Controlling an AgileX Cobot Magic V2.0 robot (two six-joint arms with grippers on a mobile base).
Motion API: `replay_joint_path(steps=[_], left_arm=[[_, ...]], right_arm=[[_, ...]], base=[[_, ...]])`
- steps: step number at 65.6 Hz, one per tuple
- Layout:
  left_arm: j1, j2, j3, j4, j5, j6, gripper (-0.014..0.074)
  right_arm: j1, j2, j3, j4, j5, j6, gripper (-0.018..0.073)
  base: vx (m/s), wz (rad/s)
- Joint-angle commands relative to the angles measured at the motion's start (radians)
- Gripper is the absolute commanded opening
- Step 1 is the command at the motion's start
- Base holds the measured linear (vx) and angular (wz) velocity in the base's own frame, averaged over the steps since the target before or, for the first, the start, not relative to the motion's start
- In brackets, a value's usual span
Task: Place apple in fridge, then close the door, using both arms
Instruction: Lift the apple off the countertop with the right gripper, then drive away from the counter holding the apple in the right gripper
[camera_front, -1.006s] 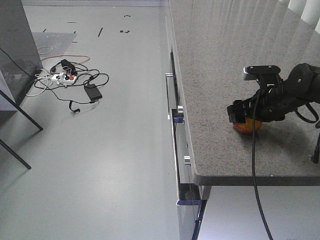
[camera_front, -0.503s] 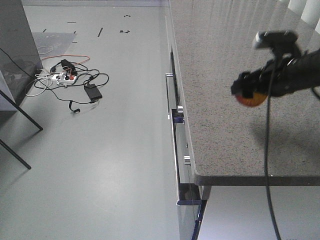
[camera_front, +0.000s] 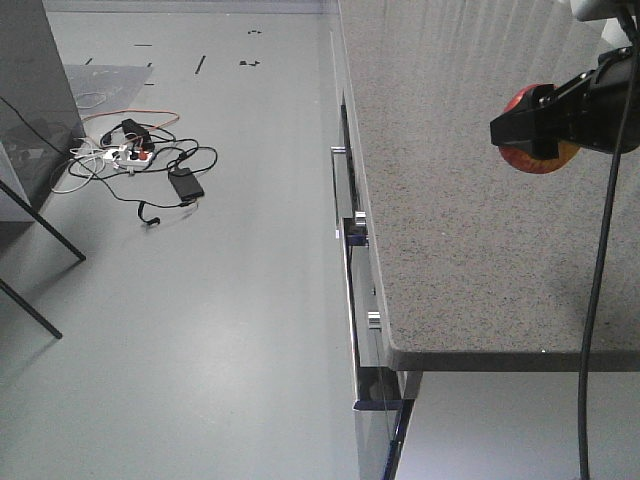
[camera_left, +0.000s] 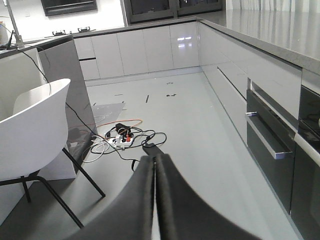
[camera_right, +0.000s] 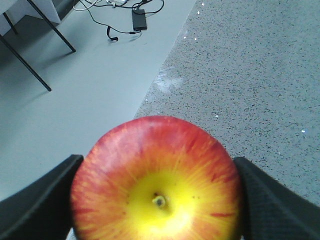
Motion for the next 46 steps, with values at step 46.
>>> replay_joint_path(steps=[46], left_arm=[[0.0,-0.016,0.015,-0.004,-0.069,-0.002,-0.0008]], right_arm=[[-0.006,-0.035,-0.03,0.027,-0.055,-0.011,0.0115]], base=[[0.0,0.0]])
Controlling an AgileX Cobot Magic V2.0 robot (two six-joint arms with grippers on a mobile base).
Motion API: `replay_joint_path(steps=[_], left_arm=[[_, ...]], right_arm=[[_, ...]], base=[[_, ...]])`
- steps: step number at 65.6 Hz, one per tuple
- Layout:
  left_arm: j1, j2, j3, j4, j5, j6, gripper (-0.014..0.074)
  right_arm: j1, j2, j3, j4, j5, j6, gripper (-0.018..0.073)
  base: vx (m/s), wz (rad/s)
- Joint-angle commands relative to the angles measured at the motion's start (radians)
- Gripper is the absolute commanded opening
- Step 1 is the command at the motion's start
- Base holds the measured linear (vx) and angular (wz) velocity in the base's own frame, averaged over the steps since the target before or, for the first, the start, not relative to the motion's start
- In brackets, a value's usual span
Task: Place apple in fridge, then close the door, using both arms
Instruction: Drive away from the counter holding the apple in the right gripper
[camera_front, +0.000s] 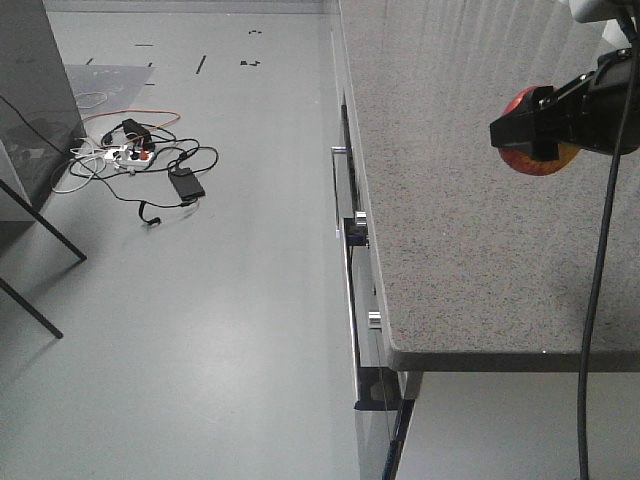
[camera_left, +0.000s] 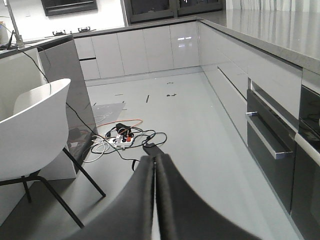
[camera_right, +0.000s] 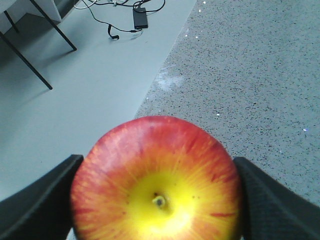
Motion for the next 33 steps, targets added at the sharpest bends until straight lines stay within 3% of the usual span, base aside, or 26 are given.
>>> replay_joint_path(steps=[1,33], left_arm=[[0.0,-0.016,0.015,-0.004,-0.069,-0.002,-0.0008],[0.0,-0.016,0.015,-0.004,-0.069,-0.002,-0.0008]], right_arm=[[-0.006,-0.035,-0.03,0.027,-0.061,-0.011,0.0115],[-0.006,-0.035,-0.03,0.027,-0.06,-0.011,0.0115]], base=[[0.0,0.01],[-0.01,0.12]])
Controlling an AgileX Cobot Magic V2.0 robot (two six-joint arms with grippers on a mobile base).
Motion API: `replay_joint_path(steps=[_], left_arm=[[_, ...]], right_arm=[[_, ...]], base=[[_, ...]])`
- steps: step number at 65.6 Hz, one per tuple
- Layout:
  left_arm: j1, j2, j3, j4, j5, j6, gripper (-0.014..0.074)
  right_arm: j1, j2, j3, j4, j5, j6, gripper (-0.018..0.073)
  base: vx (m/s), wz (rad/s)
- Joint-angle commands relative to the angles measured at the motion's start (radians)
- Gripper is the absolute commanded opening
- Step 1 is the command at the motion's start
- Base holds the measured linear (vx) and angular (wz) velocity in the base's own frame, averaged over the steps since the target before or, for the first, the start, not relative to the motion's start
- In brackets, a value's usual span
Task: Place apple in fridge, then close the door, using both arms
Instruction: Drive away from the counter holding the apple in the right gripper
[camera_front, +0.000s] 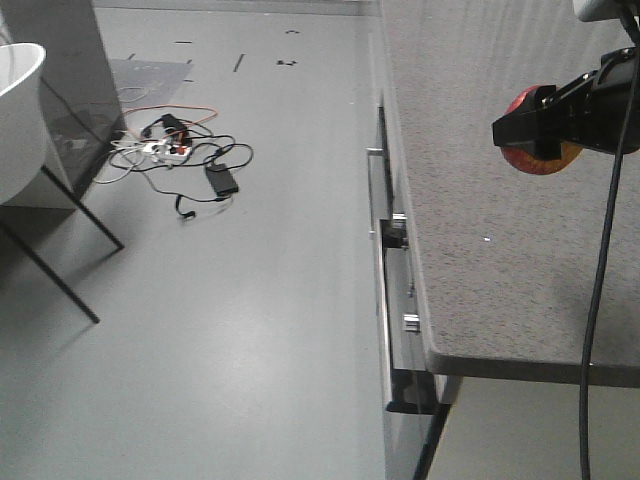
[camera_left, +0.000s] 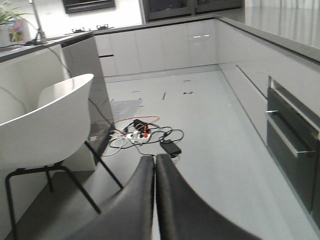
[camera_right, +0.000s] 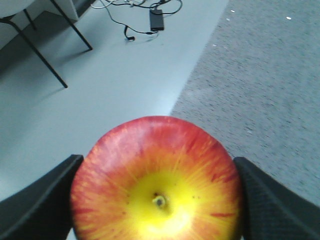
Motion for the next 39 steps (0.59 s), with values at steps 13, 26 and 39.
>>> replay_joint_path(steps=[13,26,39], left_arm=[[0.0,-0.016,0.015,-0.004,-0.069,-0.002,-0.0008],[0.0,-0.016,0.015,-0.004,-0.069,-0.002,-0.0008],[0.0,-0.016,0.015,-0.004,-0.069,-0.002,-0.0008]], right_arm=[[-0.006,-0.035,-0.03,0.027,-0.06,-0.011,0.0115],[-0.006,-0.035,-0.03,0.027,-0.06,-0.011,0.0115],[-0.006,-0.035,-0.03,0.027,-0.06,-0.011,0.0115]], base=[[-0.01,0.35],[-0.01,0.47],[-0.01,0.52]])
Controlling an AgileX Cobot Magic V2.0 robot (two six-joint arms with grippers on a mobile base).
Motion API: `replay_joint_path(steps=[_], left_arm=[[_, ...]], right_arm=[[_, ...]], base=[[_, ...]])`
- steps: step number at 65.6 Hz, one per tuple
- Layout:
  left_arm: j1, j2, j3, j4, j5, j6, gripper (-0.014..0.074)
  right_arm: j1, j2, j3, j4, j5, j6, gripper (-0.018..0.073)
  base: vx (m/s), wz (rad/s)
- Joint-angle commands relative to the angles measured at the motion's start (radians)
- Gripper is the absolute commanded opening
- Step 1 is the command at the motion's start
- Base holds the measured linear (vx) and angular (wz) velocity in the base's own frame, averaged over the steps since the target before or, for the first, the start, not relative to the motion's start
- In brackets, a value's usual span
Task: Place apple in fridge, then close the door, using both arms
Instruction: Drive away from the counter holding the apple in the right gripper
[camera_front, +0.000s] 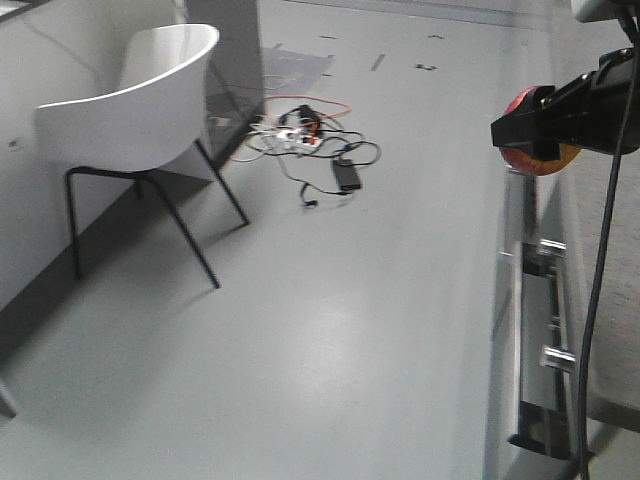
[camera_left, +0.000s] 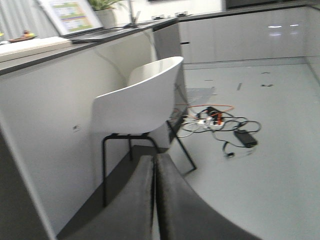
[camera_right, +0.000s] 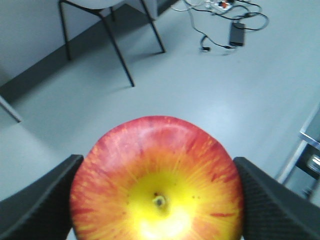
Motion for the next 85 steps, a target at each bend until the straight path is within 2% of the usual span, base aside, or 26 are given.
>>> replay_joint_path(steps=[1,85], left_arm=[[0.0,-0.016,0.015,-0.004,-0.069,-0.002,-0.0008],[0.0,-0.016,0.015,-0.004,-0.069,-0.002,-0.0008]], right_arm=[[-0.006,-0.035,-0.03,0.027,-0.06,-0.011,0.0115],[-0.006,-0.035,-0.03,0.027,-0.06,-0.011,0.0115]], base=[[-0.01,0.52],[0.0,0.41]])
